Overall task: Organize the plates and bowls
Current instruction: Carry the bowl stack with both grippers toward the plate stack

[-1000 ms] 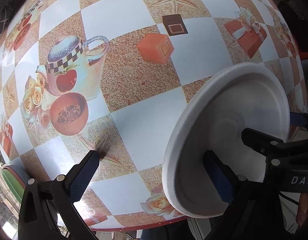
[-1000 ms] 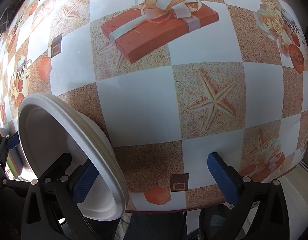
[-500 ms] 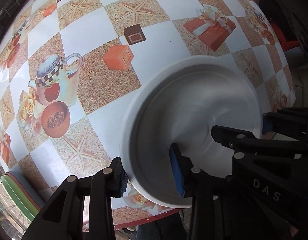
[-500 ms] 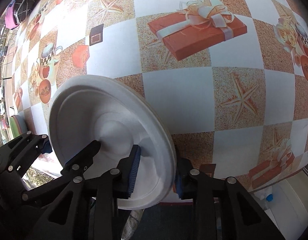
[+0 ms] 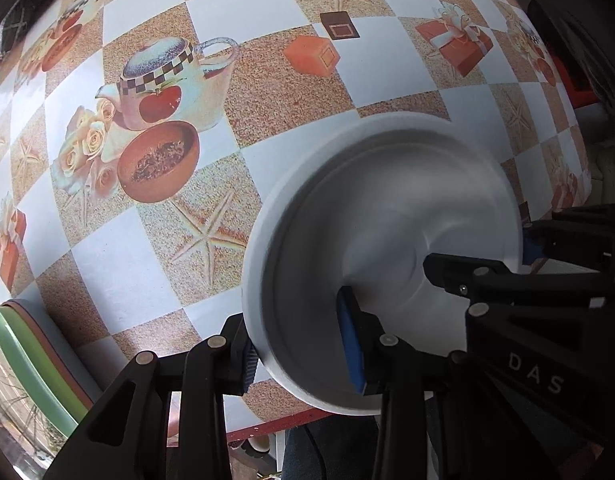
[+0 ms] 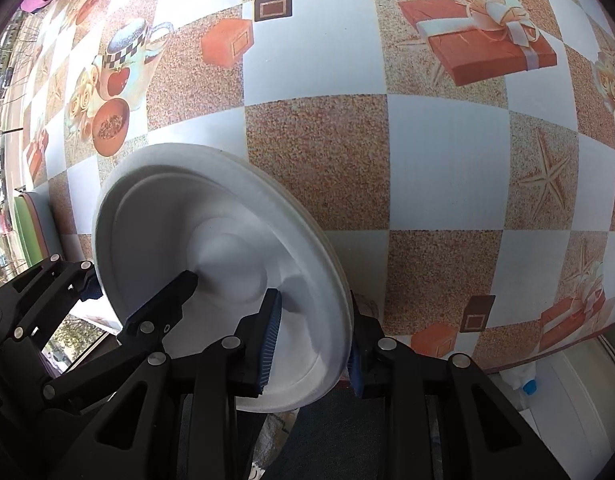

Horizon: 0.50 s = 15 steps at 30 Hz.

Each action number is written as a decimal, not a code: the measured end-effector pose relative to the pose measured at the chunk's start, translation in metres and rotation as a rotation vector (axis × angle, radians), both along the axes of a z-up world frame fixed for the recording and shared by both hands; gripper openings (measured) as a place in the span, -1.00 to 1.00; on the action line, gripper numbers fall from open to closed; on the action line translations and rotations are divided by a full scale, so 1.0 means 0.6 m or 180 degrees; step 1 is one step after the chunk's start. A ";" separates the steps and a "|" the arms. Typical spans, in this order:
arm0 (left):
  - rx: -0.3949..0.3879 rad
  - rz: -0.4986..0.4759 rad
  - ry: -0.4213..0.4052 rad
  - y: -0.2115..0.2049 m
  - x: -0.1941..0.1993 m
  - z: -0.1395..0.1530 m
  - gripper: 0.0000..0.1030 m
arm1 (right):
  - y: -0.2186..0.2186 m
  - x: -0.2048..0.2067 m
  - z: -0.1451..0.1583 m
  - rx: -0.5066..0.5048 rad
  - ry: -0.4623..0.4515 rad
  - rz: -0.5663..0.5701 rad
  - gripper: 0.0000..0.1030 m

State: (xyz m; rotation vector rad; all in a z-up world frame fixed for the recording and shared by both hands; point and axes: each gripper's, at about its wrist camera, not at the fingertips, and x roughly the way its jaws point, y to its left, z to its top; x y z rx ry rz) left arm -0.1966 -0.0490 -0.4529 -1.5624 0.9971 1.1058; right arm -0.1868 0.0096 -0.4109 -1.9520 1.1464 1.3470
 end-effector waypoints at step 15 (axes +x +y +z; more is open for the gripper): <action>0.0015 0.0374 0.0019 -0.076 -0.082 -0.012 -0.25 | -0.024 -0.074 -0.006 -0.0038 -0.0036 0.0439 -0.40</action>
